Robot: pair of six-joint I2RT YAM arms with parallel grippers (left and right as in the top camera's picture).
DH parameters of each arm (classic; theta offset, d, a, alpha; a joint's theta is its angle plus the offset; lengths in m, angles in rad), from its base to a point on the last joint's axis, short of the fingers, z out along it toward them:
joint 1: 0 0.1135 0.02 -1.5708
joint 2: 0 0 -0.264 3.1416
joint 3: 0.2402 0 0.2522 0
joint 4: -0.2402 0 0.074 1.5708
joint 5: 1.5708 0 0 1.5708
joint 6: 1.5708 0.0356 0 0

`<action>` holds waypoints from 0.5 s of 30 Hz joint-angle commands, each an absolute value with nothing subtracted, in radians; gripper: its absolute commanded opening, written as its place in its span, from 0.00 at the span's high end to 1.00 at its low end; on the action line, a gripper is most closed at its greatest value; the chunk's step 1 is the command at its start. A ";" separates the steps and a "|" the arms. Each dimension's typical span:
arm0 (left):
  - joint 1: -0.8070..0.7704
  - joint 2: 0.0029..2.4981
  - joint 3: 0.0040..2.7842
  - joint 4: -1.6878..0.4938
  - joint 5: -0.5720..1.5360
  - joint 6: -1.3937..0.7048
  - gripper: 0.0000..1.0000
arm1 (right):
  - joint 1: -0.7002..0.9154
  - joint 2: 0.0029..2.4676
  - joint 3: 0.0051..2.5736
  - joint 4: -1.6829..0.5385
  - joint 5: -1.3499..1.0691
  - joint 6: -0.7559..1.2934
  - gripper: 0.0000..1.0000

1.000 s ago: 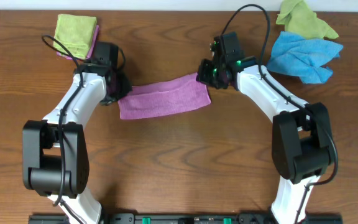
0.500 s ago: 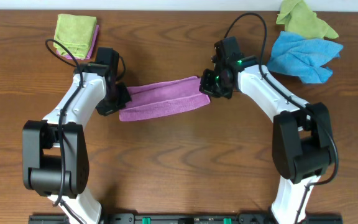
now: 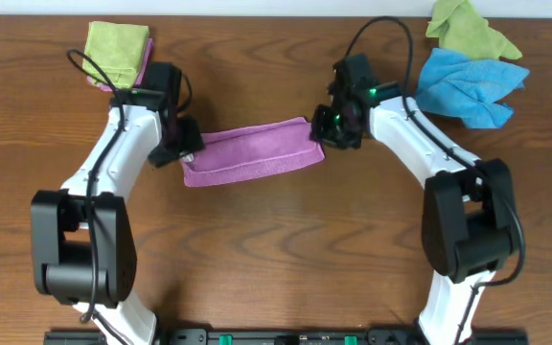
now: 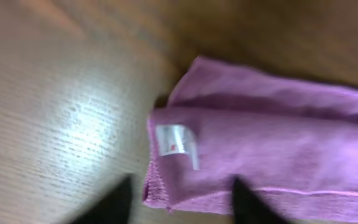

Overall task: Fold the cloth
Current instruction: 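Lower the folded edge onto the cloth with both grippers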

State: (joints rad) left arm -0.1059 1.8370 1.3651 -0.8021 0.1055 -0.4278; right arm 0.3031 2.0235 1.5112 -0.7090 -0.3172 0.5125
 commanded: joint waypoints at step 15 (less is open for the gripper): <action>-0.177 1.841 1.336 -0.714 0.098 -0.404 0.94 | 0.424 2.077 1.563 -0.680 -0.051 0.342 0.98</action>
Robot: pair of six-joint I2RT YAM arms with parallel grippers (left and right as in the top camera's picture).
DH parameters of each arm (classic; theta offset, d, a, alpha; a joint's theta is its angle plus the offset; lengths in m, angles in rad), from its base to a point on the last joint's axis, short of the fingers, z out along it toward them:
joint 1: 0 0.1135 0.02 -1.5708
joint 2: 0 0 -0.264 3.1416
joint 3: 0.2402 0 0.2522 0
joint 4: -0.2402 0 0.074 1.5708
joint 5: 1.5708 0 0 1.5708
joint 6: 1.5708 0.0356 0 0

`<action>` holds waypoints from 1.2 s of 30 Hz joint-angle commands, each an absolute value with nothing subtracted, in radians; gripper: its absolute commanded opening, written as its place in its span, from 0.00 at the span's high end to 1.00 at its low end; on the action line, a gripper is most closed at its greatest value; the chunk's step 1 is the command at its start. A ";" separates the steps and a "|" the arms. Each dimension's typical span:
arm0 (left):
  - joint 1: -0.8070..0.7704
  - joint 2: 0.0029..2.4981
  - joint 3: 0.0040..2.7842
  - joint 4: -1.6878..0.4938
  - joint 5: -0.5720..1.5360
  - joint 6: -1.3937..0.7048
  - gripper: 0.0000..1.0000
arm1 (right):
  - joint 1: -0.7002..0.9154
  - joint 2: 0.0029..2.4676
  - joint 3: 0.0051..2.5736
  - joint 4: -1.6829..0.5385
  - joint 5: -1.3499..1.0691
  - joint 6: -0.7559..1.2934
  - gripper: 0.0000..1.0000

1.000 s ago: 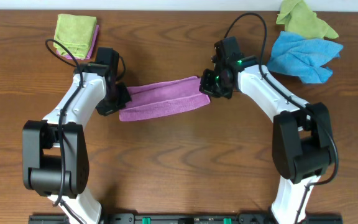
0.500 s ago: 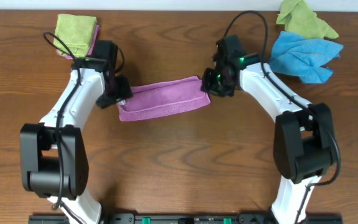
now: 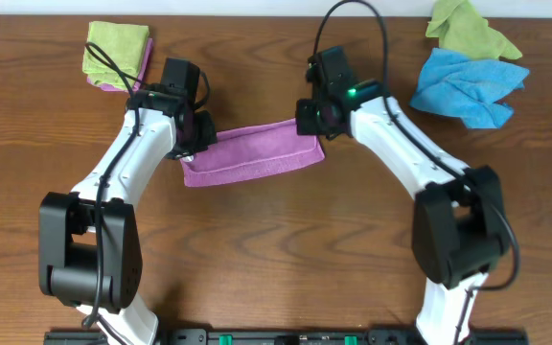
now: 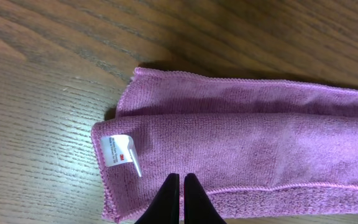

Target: Fold the cloth

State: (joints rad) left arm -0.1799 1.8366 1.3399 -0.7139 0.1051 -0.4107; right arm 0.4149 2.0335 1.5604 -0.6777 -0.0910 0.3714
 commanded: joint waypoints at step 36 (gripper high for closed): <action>-0.342 1.844 1.272 -0.664 -0.229 -0.376 0.94 | 0.432 1.954 1.586 -0.989 -0.048 0.369 0.98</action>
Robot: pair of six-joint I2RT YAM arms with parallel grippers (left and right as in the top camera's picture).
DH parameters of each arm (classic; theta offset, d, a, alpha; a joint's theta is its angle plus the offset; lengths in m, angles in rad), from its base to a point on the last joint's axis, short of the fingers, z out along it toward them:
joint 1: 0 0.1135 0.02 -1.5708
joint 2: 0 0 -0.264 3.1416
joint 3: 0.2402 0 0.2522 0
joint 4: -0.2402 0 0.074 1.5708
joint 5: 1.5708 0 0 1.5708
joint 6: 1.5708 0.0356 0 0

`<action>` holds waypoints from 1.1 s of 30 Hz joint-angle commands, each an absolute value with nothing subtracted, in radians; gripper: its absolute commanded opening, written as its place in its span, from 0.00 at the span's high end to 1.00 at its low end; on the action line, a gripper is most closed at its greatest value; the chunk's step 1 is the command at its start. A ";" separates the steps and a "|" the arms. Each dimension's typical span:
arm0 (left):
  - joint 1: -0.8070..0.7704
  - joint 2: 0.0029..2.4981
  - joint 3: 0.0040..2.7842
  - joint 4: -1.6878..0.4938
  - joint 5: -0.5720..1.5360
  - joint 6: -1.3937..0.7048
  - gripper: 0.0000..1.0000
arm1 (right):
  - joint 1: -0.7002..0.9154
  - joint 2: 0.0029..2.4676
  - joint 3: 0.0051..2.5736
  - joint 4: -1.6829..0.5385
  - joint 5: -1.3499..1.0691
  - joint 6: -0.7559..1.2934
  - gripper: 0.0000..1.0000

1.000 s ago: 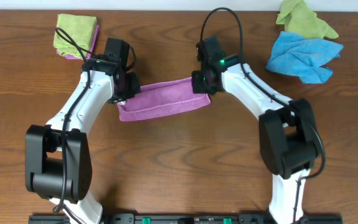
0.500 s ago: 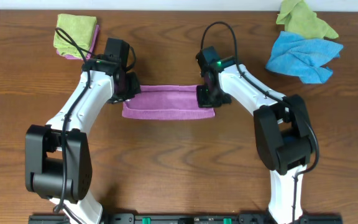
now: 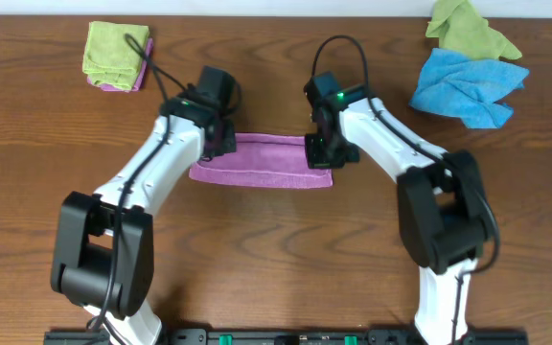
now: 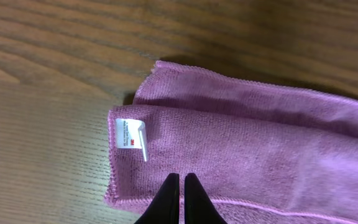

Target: Fold the cloth

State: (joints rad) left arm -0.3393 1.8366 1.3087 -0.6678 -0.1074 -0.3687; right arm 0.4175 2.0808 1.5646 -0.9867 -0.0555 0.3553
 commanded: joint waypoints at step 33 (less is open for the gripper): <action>-0.226 1.900 0.982 -0.349 0.131 -0.396 0.94 | 0.105 1.828 1.039 -0.429 -0.683 0.263 0.01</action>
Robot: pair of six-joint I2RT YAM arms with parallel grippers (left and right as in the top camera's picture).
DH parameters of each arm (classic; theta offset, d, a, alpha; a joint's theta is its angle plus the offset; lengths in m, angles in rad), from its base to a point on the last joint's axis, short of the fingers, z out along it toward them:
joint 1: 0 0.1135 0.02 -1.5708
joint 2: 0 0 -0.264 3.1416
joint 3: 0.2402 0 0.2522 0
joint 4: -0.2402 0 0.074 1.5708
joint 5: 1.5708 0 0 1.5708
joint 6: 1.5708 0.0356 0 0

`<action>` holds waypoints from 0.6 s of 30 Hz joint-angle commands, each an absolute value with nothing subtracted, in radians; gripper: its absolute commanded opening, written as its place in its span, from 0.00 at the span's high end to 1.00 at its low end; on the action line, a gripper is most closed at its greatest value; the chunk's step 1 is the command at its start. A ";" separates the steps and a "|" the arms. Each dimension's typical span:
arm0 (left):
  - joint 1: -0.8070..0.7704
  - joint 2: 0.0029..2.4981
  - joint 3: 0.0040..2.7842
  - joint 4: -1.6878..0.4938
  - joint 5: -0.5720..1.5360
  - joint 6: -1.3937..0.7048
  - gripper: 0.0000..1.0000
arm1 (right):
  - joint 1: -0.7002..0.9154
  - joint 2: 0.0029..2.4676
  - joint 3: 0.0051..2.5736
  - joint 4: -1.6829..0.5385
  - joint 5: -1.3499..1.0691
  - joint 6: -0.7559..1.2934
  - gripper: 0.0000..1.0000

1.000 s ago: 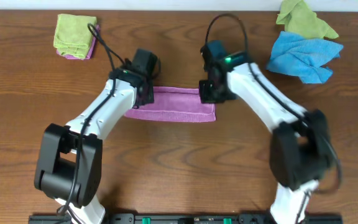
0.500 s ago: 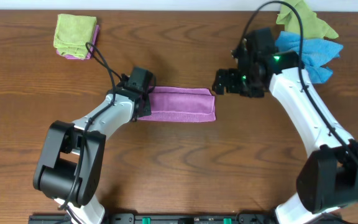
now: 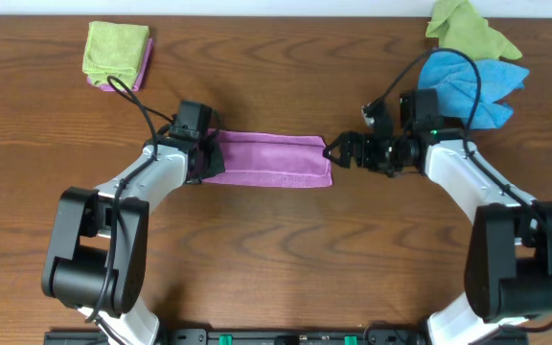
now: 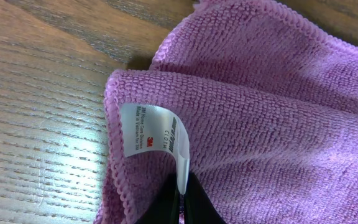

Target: Fold the cloth

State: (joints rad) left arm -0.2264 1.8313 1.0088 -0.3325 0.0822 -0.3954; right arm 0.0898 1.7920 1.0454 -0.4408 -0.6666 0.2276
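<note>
The purple cloth (image 3: 268,160) lies on the wooden table (image 3: 276,249) as a long folded strip; the left wrist view shows its left end (image 4: 260,106) close up, with a white label (image 4: 154,134). My left gripper (image 3: 206,158) is at that left end, its fingers shut together, the tips (image 4: 180,193) down on the cloth just under the label. My right gripper (image 3: 336,152) sits just off the strip's right end, looking open and holding nothing.
A folded green cloth on a purple one (image 3: 116,53) lies at the back left. A crumpled green cloth (image 3: 468,29) and a blue cloth (image 3: 468,86) lie at the back right, behind the right arm.
The right gripper has come off the cloth's right end and now sits beside it to the right. The left gripper has dropped lower onto the left end. The strip lies flatter and straighter.
First the strip lay slanted with a gripper at each end and the left fingers open. Then the left fingers were shut above the label end. Later the strip lay level further right, and now the right gripper is off it.
</note>
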 commanded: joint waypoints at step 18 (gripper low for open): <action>-0.226 1.902 0.982 -0.369 0.168 -0.388 0.94 | 0.275 2.057 1.041 -0.242 -0.714 0.441 0.36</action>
